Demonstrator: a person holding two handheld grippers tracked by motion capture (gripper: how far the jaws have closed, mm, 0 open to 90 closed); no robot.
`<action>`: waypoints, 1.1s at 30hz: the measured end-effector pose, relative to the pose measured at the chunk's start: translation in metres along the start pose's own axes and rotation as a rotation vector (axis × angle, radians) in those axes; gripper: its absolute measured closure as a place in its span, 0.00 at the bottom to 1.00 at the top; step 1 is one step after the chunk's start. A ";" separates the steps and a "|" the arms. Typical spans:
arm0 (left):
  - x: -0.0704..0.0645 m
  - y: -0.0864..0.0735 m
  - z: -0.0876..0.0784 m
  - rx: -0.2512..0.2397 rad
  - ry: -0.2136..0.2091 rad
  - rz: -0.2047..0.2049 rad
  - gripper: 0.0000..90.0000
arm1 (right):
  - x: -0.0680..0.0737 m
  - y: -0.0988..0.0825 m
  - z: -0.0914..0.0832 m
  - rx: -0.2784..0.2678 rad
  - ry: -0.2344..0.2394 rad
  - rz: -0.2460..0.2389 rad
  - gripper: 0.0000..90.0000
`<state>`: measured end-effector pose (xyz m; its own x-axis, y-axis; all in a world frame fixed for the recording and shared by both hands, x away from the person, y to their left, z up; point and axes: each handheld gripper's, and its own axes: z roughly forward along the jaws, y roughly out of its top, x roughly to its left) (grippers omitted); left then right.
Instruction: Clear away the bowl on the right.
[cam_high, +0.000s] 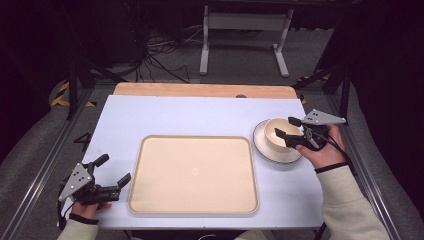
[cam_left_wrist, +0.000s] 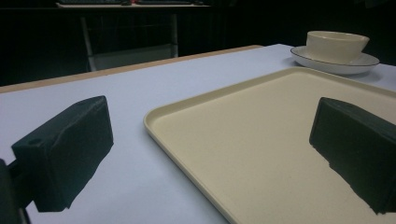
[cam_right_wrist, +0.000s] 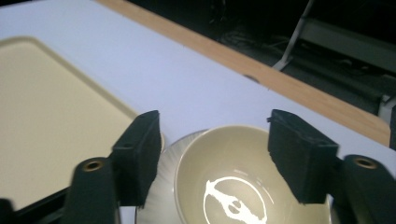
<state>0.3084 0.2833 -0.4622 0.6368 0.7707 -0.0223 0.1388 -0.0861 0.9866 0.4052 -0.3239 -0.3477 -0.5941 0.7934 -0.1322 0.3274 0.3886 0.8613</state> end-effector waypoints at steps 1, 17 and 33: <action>0.000 0.000 0.000 0.000 0.000 0.000 0.00 | 0.000 0.000 0.001 0.026 0.009 -0.001 0.43; 0.000 0.000 0.000 0.000 -0.001 0.000 0.00 | 0.002 -0.002 0.023 0.282 0.049 -0.108 0.47; 0.000 0.000 0.000 0.001 -0.001 -0.002 0.00 | 0.005 -0.008 0.045 0.457 0.094 -0.192 0.57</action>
<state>0.3084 0.2836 -0.4622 0.6374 0.7701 -0.0250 0.1414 -0.0851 0.9863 0.4324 -0.3026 -0.3774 -0.7316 0.6505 -0.2042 0.4817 0.7051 0.5204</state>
